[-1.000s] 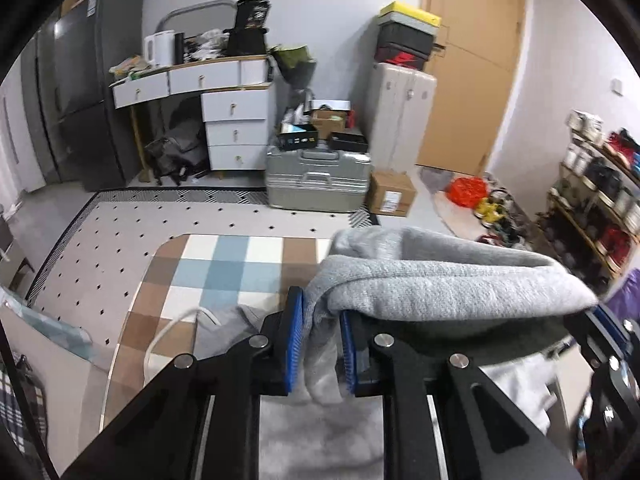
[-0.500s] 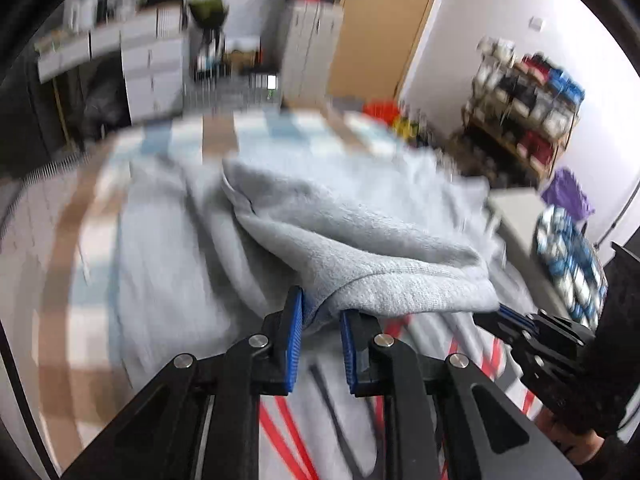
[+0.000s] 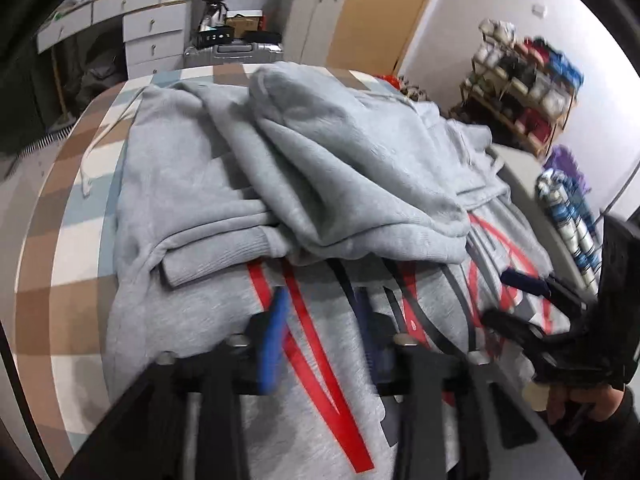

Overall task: Fold large clothes
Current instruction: 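Open the left gripper and release the folded fabric onto the hoodie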

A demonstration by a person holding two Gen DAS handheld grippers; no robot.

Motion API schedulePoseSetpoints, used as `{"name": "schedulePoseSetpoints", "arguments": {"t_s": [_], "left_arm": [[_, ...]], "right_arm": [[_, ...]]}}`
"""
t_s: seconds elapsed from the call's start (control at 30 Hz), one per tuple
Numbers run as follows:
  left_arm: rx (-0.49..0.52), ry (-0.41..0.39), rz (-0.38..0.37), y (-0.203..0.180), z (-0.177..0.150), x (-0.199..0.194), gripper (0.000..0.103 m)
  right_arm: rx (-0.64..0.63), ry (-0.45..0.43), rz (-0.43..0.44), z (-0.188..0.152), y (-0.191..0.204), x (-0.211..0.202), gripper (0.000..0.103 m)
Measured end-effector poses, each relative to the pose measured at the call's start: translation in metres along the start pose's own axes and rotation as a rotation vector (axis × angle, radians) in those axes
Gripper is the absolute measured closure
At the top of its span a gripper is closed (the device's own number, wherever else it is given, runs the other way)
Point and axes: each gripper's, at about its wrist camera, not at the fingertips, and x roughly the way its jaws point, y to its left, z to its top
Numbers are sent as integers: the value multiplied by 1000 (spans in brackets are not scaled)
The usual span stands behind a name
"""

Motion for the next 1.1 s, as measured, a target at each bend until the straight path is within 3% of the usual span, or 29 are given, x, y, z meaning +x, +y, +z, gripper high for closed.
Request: {"name": "schedulePoseSetpoints", "arguments": {"t_s": [0.07, 0.17, 0.23, 0.27, 0.33, 0.47, 0.53, 0.67, 0.7, 0.73, 0.77, 0.83, 0.9, 1.1], "left_arm": [[-36, -6, -32, 10, -2, -2, 46], [-98, -7, -37, 21, 0, -8, 46], [-137, -19, -32, 29, 5, -12, 45], [-141, -19, -31, 32, 5, -12, 45], [-119, -9, 11, 34, 7, -8, 44], [-114, -4, 67, 39, 7, -6, 44], [-133, -7, 89, 45, 7, -7, 44], [-115, -11, 151, 47, 5, -9, 44], [-109, -15, 148, 48, 4, -10, 44], [-103, -18, 153, 50, 3, -12, 44], [-97, -20, 165, 51, 3, -12, 44], [-91, -17, 167, 52, 3, -12, 44], [-104, -5, 150, 54, 3, -11, 44], [-174, 5, 106, 53, 9, -7, 44]], "right_arm": [[10, -17, 64, -8, 2, -12, 20], [-21, -101, 140, -8, 9, -38, 20], [-59, -166, 137, 9, 20, -52, 20], [-76, -185, 131, 8, 26, -60, 16], [-146, -222, 89, 44, 46, -61, 8], [-269, -192, 42, 108, 86, -19, 7], [-271, -122, 21, 147, 101, 24, 7], [-257, -41, -1, 175, 109, 92, 10], [-230, -18, -32, 178, 108, 109, 12], [-189, 6, -40, 181, 104, 124, 29], [-156, 23, -38, 180, 97, 131, 59], [-57, 44, -32, 179, 81, 138, 85], [5, 5, 16, 177, 68, 121, 87], [26, -157, 23, 173, 50, 49, 88]]}}
